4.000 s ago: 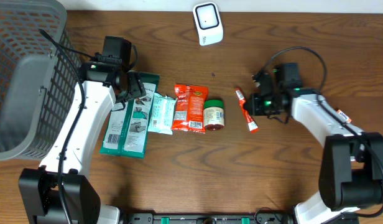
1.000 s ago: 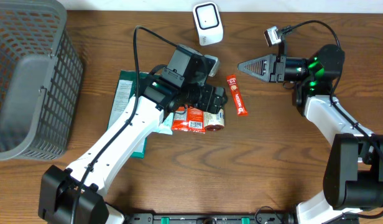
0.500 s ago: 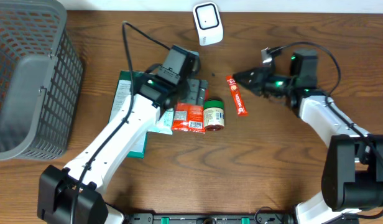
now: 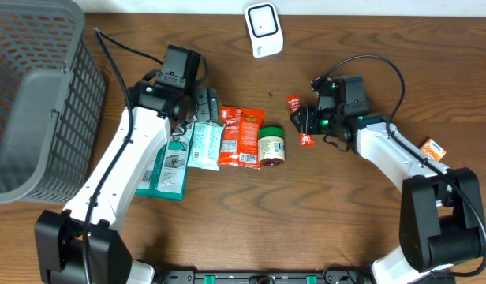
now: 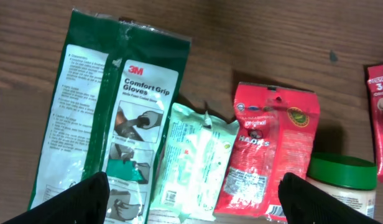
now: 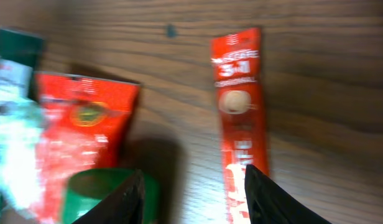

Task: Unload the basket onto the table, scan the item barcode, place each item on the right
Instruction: 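Retract the left arm and lower the red stick onto the table with the right gripper, then grasp the red Nescafe stick's end and lift it with the right gripper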

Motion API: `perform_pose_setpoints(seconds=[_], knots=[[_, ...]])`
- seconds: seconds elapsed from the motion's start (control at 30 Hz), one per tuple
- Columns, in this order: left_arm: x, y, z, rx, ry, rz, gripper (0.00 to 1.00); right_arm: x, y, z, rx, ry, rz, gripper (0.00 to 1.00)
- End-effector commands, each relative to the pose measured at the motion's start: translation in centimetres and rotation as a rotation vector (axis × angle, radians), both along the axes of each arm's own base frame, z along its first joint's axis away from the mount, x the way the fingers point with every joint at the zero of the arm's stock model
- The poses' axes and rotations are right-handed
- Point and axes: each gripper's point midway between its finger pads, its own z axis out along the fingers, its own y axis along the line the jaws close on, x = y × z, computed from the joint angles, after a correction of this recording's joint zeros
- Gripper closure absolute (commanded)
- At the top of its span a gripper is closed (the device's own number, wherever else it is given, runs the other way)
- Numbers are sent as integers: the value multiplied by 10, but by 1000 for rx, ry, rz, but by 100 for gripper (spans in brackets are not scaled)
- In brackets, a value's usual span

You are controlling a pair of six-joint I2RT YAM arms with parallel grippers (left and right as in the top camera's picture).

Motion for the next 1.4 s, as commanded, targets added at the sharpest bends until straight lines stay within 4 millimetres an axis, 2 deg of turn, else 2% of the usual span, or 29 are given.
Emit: perform_pose_setpoints(seconds=[0.0, 0.27, 0.4, 0.5, 0.83, 1.37], knots=[[0, 5, -2, 13, 6, 20, 12, 8, -16, 2, -142, -54, -22, 52], [0, 5, -2, 13, 6, 20, 13, 8, -18, 12, -168, -17, -25, 52], [0, 5, -2, 13, 6, 20, 13, -4, -21, 3, -207, 30, -5, 52], [0, 5, -2, 13, 6, 20, 13, -15, -31, -7, -280, 71, 10, 51], [0, 5, -2, 13, 6, 20, 12, -30, -35, -25, -299, 125, 24, 51], [0, 5, -2, 13, 6, 20, 12, -22, -18, -39, -319, 49, 100, 53]])
